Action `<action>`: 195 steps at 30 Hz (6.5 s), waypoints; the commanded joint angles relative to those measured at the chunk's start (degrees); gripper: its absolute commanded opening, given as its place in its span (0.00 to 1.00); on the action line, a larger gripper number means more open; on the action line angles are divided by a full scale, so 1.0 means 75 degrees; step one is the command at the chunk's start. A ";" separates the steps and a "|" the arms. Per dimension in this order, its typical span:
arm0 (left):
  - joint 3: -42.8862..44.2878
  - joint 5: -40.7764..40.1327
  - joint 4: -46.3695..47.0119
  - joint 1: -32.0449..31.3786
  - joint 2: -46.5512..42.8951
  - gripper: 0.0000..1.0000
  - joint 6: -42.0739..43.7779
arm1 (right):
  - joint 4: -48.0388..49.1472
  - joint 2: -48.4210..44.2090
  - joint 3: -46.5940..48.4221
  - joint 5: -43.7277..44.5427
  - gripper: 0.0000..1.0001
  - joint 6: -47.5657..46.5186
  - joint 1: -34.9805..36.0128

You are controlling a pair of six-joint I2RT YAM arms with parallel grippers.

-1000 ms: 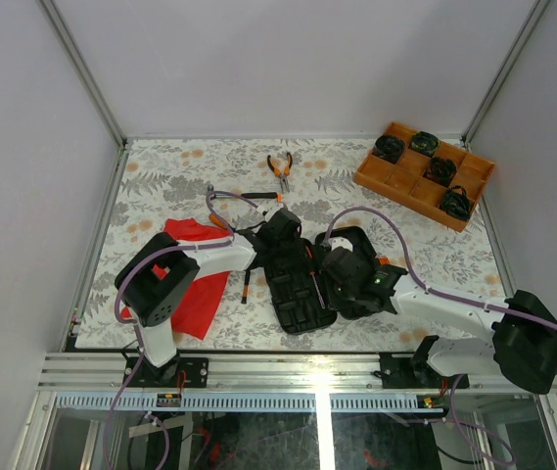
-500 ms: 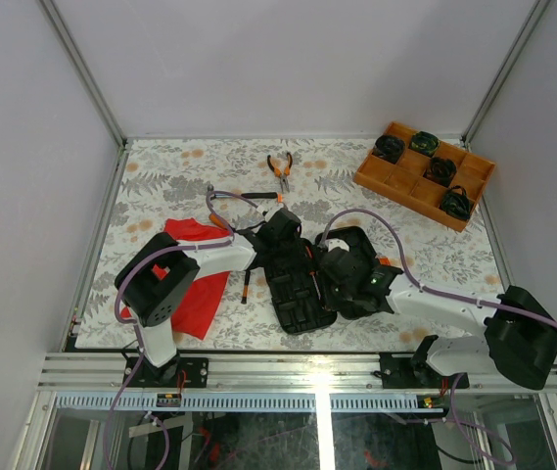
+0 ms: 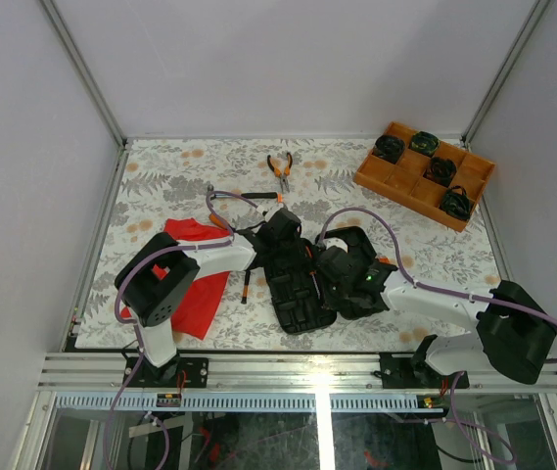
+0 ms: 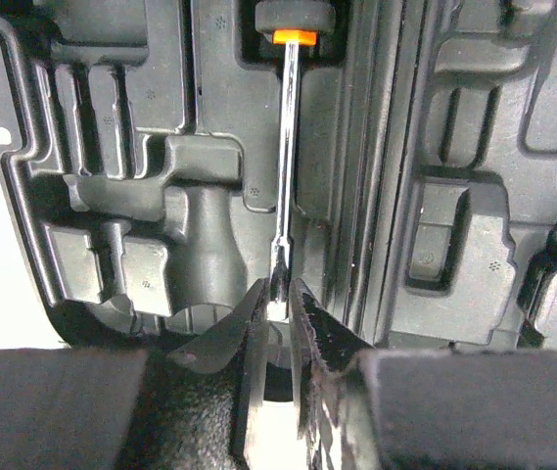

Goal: Sort the tools into containers
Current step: Place the screwdriver in the storage box, then pick up the screwdriver from the center of the board.

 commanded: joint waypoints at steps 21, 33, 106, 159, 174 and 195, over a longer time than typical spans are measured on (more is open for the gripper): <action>-0.0243 -0.0290 -0.0424 -0.0040 0.0392 0.19 0.0174 | -0.0489 0.0673 0.0752 0.0572 0.15 -0.0137 0.0009; -0.0314 -0.0298 -0.0608 -0.0191 0.0384 0.02 0.0260 | -0.0962 0.1522 0.0718 0.0310 0.08 0.0103 0.0016; -0.0341 -0.0427 -0.3017 0.0906 -0.3965 0.54 0.1910 | -0.1539 -0.0508 0.1758 0.1580 0.59 -0.1321 -0.0913; 0.2476 -0.1598 -0.3615 0.2032 -0.0610 0.53 0.2399 | 0.0327 -0.2206 0.0363 0.1302 0.59 -0.2214 -0.2232; 0.0965 -0.1210 -0.2638 0.3353 -0.1033 0.54 0.1783 | 0.0760 -0.2111 -0.0165 0.0915 0.59 -0.1882 -0.2231; 0.2594 -0.1922 -0.2764 0.4132 0.0861 0.55 0.1845 | 0.0646 -0.2229 -0.0319 0.0786 0.60 -0.1808 -0.2232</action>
